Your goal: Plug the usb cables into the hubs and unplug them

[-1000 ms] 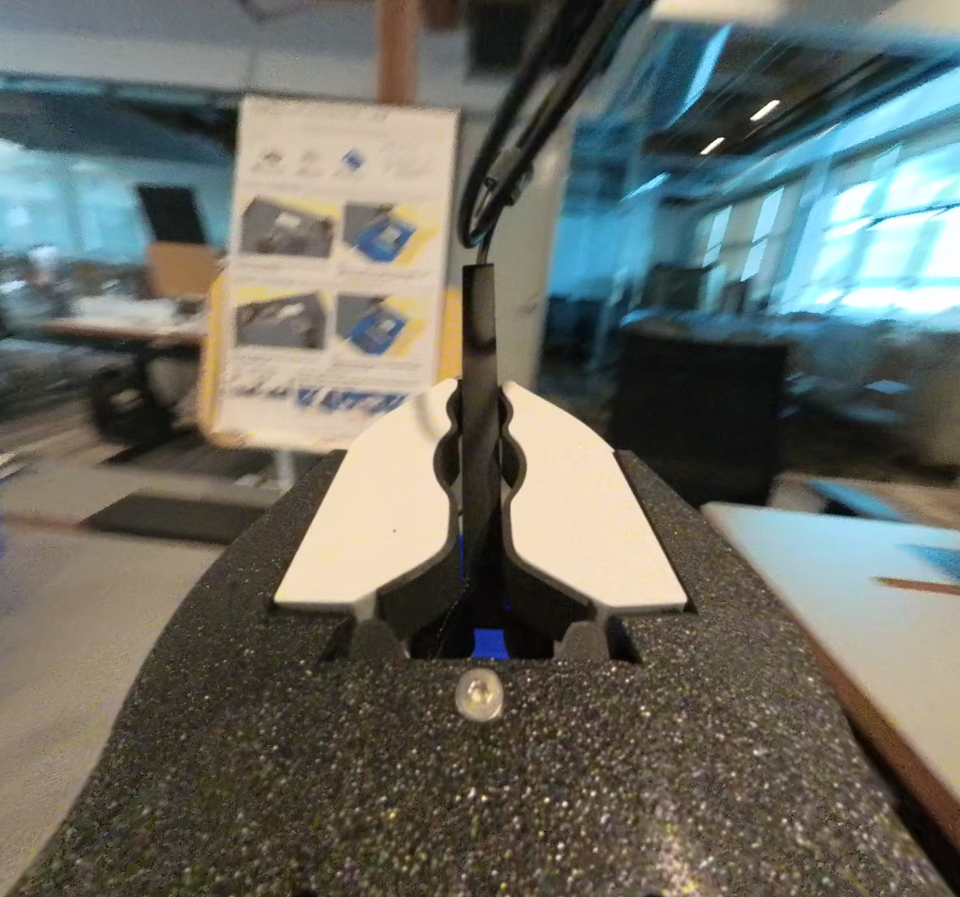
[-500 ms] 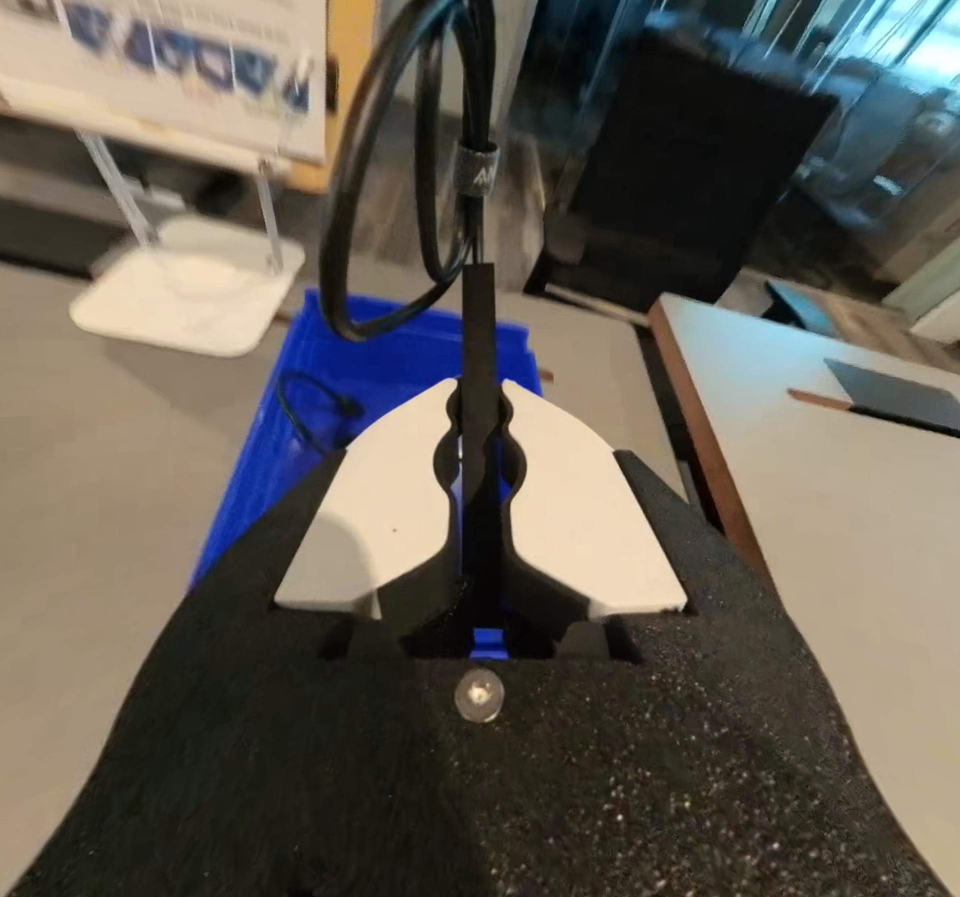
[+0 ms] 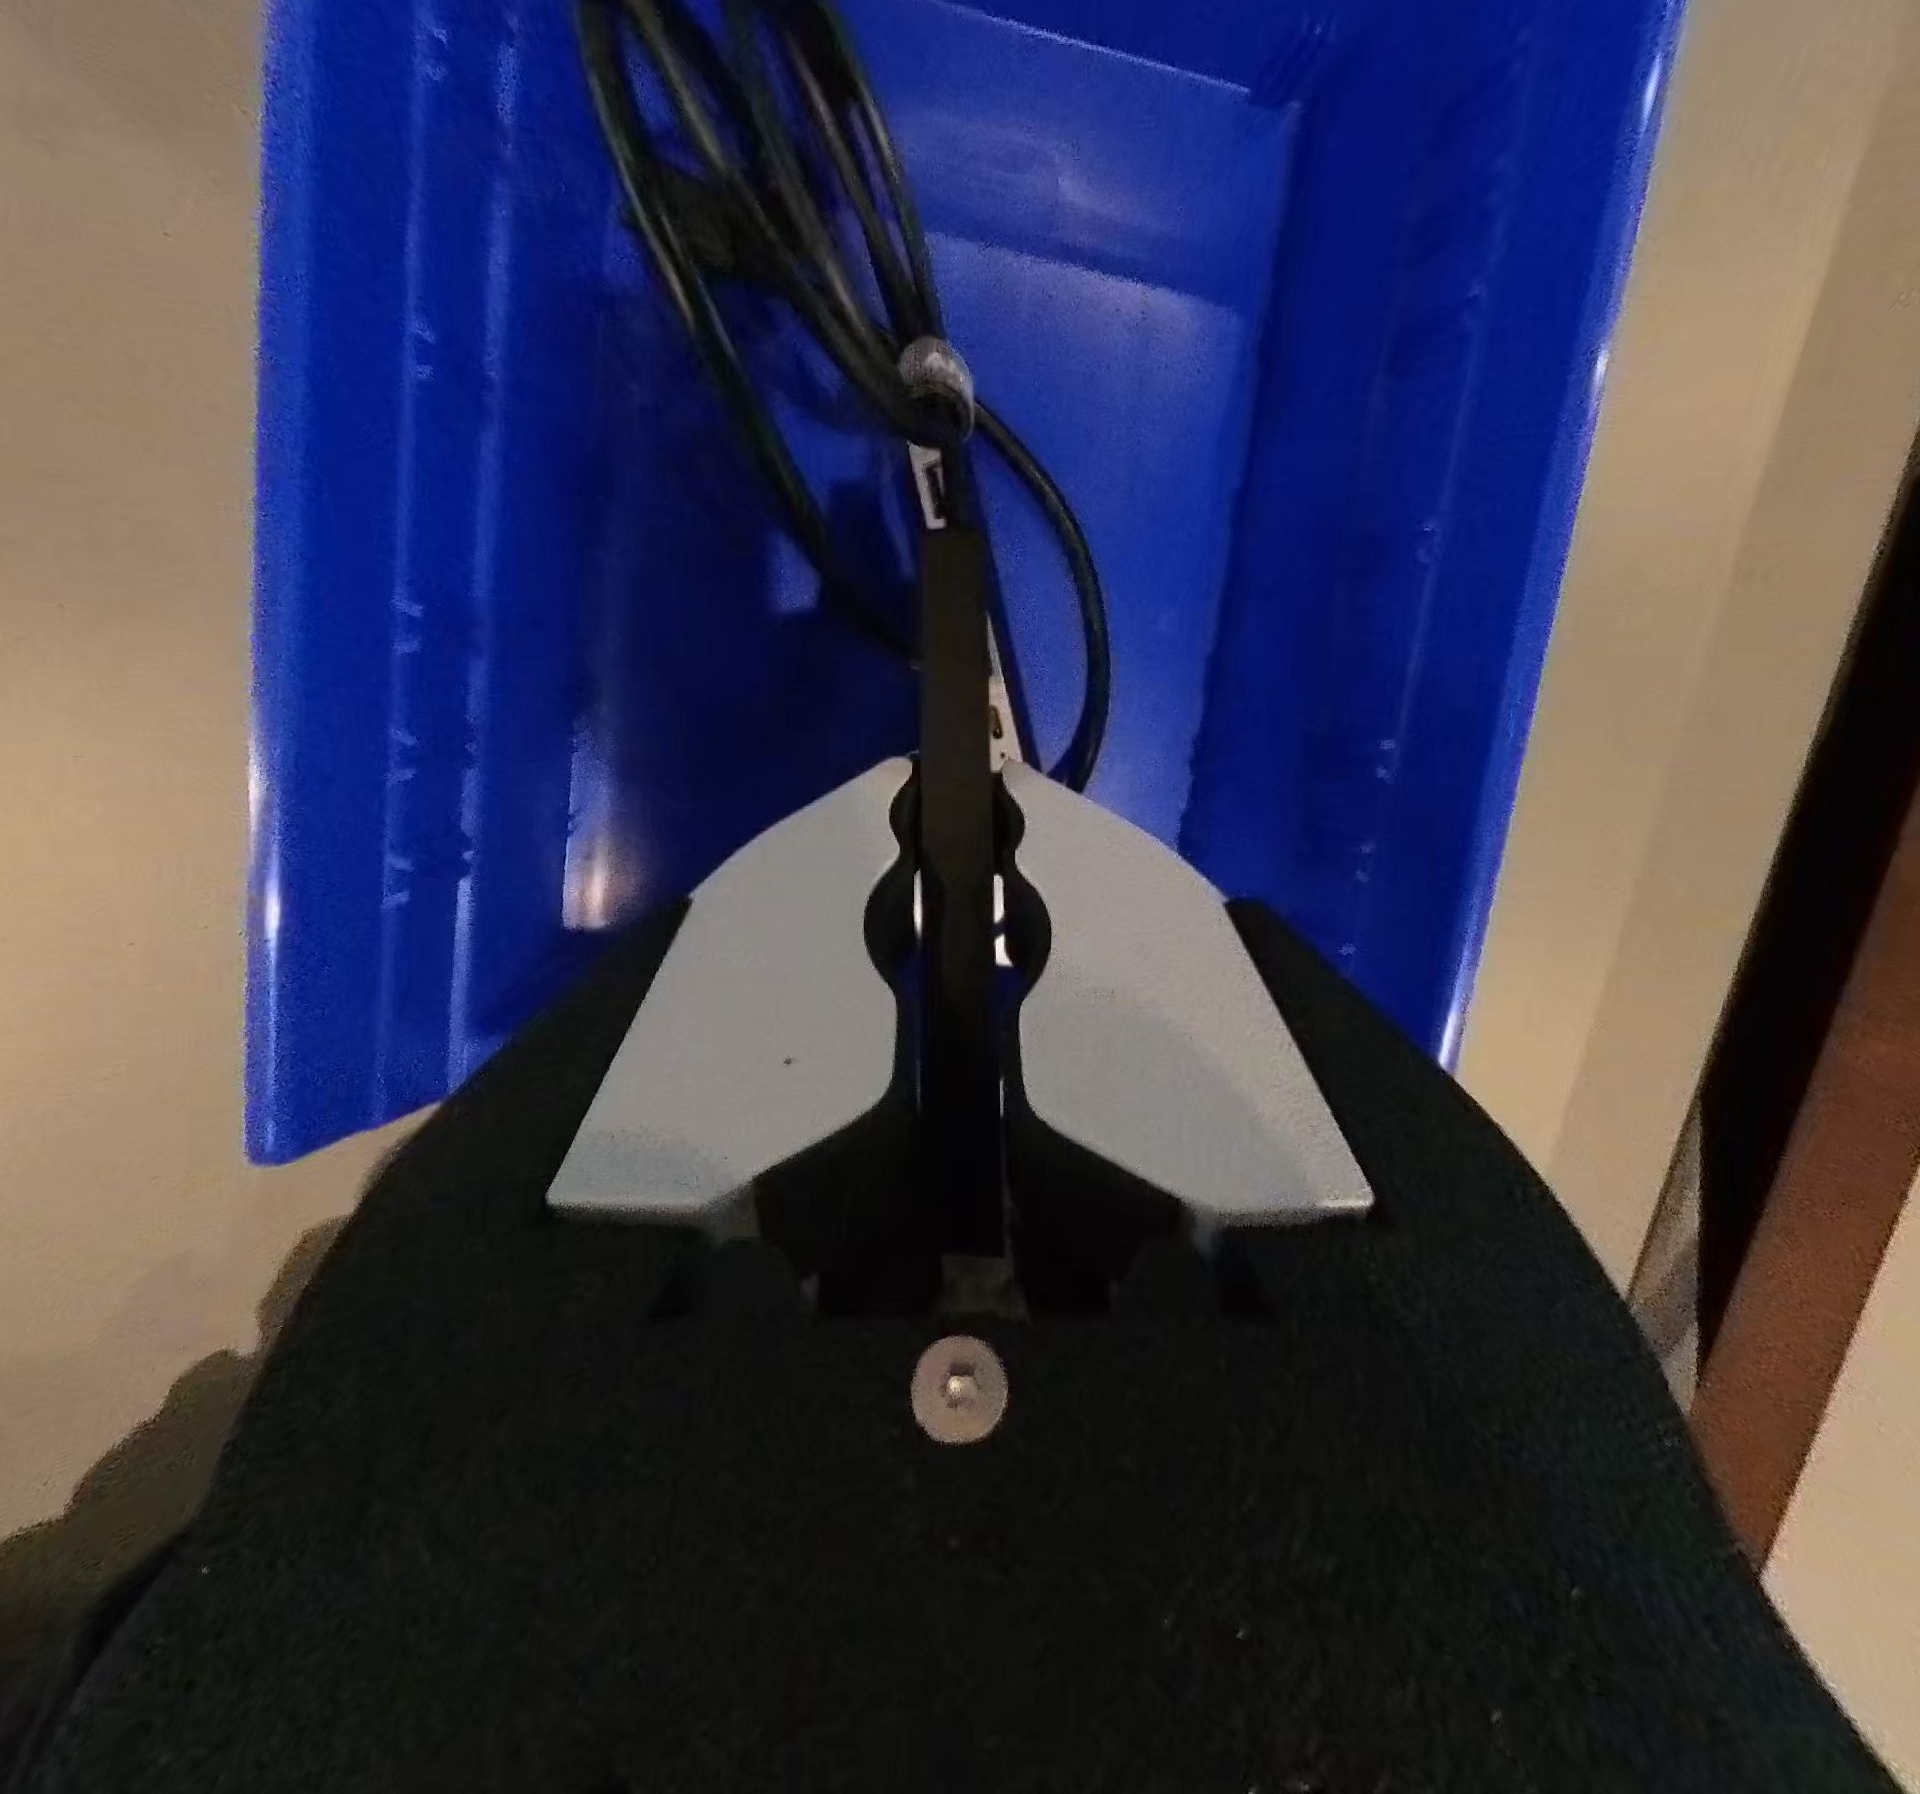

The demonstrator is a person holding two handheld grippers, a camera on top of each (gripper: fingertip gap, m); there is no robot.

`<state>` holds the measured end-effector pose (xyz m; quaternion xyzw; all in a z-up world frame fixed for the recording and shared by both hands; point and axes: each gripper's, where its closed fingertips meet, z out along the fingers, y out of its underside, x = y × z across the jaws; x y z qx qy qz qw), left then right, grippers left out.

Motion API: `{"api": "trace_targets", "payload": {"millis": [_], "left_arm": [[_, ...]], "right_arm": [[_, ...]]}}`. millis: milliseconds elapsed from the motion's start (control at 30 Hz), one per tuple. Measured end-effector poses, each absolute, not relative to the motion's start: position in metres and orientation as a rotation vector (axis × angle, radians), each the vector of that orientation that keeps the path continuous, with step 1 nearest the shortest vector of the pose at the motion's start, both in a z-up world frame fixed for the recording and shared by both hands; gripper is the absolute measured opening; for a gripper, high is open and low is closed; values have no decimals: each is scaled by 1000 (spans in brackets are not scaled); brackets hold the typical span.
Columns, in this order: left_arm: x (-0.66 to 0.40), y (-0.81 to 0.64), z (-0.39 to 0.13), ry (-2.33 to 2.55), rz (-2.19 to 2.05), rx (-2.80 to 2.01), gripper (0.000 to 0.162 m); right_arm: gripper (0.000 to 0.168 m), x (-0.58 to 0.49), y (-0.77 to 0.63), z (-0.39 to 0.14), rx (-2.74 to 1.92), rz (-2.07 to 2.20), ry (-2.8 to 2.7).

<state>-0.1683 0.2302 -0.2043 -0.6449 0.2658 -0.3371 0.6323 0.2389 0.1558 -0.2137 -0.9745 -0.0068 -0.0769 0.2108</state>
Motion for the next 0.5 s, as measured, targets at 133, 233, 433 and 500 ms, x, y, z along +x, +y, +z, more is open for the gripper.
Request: {"api": "trace_targets", "payload": {"millis": [133, 233, 433, 500], "left_arm": [[-169, 231, -205, 604, -779, -1484, 51], [-169, 233, -206, 595, -788, -1499, 52], [-172, 237, -209, 567, -820, -1530, 56], [-172, 237, -209, 565, -826, -1539, 58]], "right_arm": [[12, 246, 162, -222, -2734, -271, -20], [21, 244, 169, -227, -2731, -250, -32], [66, 251, 168, -223, -2694, -270, 2], [70, 252, 168, -212, -2641, -266, 20]]}}
